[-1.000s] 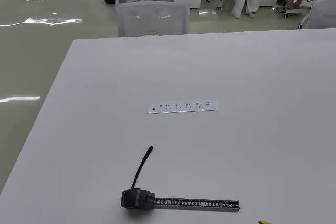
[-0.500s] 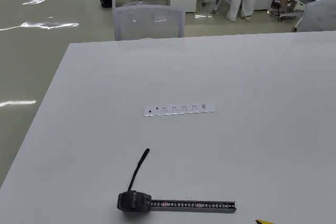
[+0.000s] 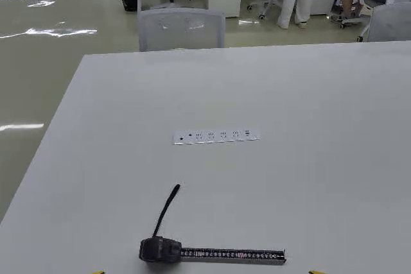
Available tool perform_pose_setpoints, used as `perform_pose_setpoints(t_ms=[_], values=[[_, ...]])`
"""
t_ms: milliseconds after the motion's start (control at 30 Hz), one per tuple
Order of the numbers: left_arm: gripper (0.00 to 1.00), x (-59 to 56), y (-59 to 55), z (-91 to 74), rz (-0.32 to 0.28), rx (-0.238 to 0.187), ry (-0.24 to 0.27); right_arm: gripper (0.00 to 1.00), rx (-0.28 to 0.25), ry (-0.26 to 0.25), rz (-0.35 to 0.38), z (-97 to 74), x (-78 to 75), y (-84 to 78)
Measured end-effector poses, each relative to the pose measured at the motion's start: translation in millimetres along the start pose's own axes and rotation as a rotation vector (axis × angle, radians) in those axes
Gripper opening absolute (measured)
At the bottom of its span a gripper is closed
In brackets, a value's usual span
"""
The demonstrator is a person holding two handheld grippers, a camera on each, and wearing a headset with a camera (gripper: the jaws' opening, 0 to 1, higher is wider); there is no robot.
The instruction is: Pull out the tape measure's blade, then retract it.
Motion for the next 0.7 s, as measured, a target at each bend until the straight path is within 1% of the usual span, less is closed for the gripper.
perform_pose_setpoints(t_ms=[33,167,200,267,367,433,567,633,700], values=[[0.71,-0.5,2.5,2.2,0.002,0.000,-0.001,0.61,0.000,0.001,0.000,0.3,-0.6,1.1],[0.71,-1.6,9.0,7.8,0.012,-0.005,-0.006,0.61,-0.004,0.003,0.000,1.9,-6.1,-4.0],[0.71,-1.8,10.0,10.2,0.011,-0.004,-0.007,0.61,-0.003,0.004,0.001,2.1,-6.0,-2.1],[0.71,-1.1,9.1,13.9,0.019,0.005,-0.009,0.61,-0.003,0.005,-0.001,2.4,-6.4,-1.2],[0.70,-3.2,13.1,19.2,0.031,0.005,-0.018,0.61,-0.002,0.010,-0.001,3.6,-7.7,-1.8],[0.70,-3.4,14.7,22.8,0.035,0.010,-0.023,0.61,0.000,0.013,0.000,4.9,-9.6,-5.5],[0.70,-2.5,17.4,30.4,0.049,0.020,-0.030,0.61,0.004,0.021,0.000,6.7,-10.9,-6.4],[0.69,-2.4,19.0,33.7,0.056,0.018,-0.041,0.60,0.006,0.028,-0.002,8.4,-11.7,-6.3],[0.69,-2.7,20.5,36.7,0.064,0.025,-0.050,0.60,0.009,0.033,-0.005,10.7,-13.2,-5.5]])
Point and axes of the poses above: the centre of the closed fingertips' face, and the gripper's own axes: z roughly forward along the fingers, x roughly to its left, y roughly out of its top, the point moved 5 cm from there along -z, roughly backward along the fingers, and after that the axes turned 10 degrees about -z, right-handed, at the moved point
